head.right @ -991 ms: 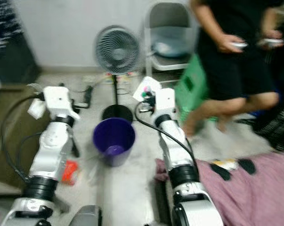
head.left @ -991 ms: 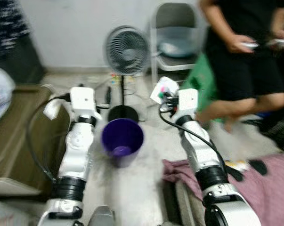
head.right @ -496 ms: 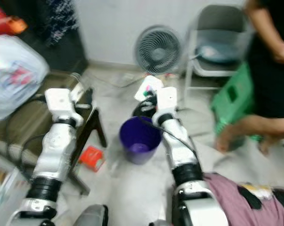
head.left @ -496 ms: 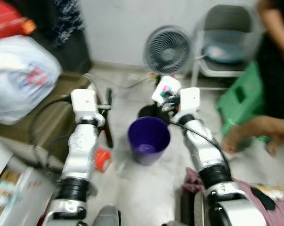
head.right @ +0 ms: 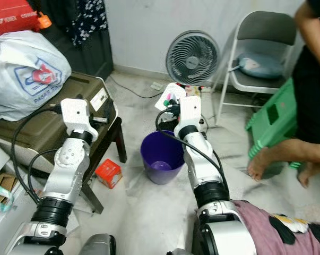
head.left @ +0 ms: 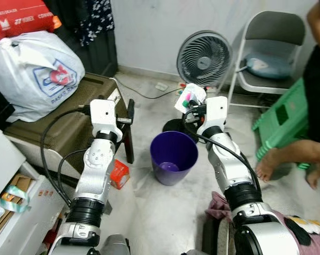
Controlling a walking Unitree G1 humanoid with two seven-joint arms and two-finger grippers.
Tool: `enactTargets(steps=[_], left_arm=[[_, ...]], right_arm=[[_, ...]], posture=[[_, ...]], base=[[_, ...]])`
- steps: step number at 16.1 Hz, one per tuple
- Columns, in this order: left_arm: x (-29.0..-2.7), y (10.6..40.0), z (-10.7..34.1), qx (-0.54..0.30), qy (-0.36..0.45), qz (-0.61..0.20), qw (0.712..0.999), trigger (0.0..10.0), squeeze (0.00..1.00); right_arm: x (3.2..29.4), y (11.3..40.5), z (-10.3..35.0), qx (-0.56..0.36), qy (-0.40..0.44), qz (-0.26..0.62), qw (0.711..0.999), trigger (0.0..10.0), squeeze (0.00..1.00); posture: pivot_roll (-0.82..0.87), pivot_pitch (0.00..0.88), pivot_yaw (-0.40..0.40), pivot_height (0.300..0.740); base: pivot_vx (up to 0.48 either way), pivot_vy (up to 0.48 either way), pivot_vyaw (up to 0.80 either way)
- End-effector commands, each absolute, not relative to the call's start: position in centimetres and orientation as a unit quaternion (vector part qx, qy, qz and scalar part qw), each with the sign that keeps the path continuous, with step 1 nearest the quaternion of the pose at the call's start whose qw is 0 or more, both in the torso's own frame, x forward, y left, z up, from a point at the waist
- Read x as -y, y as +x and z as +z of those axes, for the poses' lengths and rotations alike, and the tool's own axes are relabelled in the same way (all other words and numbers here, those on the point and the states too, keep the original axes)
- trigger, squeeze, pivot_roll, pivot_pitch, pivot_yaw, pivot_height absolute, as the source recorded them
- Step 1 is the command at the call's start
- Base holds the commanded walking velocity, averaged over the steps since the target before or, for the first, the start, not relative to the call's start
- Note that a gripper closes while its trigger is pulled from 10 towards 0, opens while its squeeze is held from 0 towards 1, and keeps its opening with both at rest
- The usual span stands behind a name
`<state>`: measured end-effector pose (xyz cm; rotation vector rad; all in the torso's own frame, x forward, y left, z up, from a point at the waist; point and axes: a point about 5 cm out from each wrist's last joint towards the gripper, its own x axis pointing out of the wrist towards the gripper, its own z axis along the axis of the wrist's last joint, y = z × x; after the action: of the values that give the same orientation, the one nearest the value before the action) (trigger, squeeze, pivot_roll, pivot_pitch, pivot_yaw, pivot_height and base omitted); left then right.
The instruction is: Clean up the room
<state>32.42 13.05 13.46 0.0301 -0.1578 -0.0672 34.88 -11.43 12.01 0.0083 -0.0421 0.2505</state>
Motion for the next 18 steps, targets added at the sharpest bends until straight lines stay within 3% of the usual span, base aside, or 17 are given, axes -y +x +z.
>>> enactTargets(steps=[1, 5, 10, 15, 18], left_arm=[[-13.0, 32.6, 14.5, 0.096, 0.019, -0.029, 0.995, 10.0, 0.0], [-13.2, 32.4, 14.4, 0.095, -0.014, -0.03, 0.995, 10.0, 0.0], [-13.8, 30.7, 14.1, 0.107, 0.012, -0.081, 0.991, 10.0, 0.0], [-14.4, 29.9, 13.3, 0.089, 0.003, -0.065, 0.994, 10.0, 0.0], [-14.0, 29.7, 12.8, 0.074, -0.019, -0.088, 0.993, 10.0, 0.0]], right_arm=[[11.6, 35.2, 12.9, 0.033, 0.004, 0.123, 0.992, 10.0, 0.0], [11.6, 35.3, 12.8, 0.029, 0.002, 0.124, 0.992, 10.0, 0.0], [11.9, 34.2, 13.1, 0.045, 0.019, 0.102, 0.994, 10.0, 0.0], [12.0, 33.3, 12.1, 0.033, 0.026, 0.09, 0.995, 10.0, 0.0], [11.8, 32.7, 11.7, 0.024, 0.028, 0.093, 0.995, 10.0, 0.0]], posture=[[0.09, 0.0, -0.078, 0.74], [0.08, 0.0, -0.081, 0.74], [0.09, 0.0, -0.058, 0.74], [0.08, 0.0, -0.047, 0.74], [0.07, 0.0, -0.041, 0.74]], base=[[0.0, 0.0, -0.8], [0.0, 0.0, -0.8], [0.0, 0.0, 0.0], [0.0, 0.0, -0.8], [0.0, 0.0, 0.0]])
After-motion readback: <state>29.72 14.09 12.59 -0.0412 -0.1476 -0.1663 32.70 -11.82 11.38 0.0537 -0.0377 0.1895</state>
